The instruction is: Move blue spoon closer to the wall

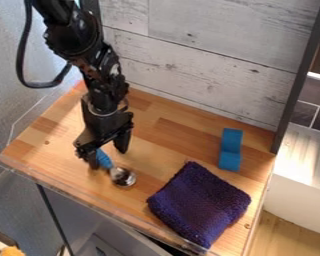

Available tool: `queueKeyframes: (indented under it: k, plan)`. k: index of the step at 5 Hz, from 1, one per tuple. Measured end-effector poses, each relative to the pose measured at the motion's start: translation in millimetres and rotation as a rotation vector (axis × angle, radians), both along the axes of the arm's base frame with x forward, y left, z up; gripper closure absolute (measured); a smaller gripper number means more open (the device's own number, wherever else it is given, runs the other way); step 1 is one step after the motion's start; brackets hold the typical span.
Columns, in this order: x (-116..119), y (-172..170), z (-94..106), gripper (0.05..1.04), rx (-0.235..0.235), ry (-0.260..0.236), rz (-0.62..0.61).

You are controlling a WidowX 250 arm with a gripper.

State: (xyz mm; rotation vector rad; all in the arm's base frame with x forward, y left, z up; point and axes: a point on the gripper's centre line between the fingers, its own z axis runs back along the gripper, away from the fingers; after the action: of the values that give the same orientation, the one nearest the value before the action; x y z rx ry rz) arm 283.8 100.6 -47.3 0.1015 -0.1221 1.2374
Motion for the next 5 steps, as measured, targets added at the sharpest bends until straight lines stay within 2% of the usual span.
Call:
queueKeyframes:
  k: [1, 2, 4, 5]
  plan:
    - [3, 1, -1.1, 0.422, -0.014, -0.013, -0.015]
    - [4, 3, -0.8, 0.684, 0.002, -0.015, -0.026]
    - [-1, -3, 0.2, 0.721, -0.01, -0.015, -0.044]
    - [2, -5, 17.5, 0.721, -0.016, -0.061, -0.045]
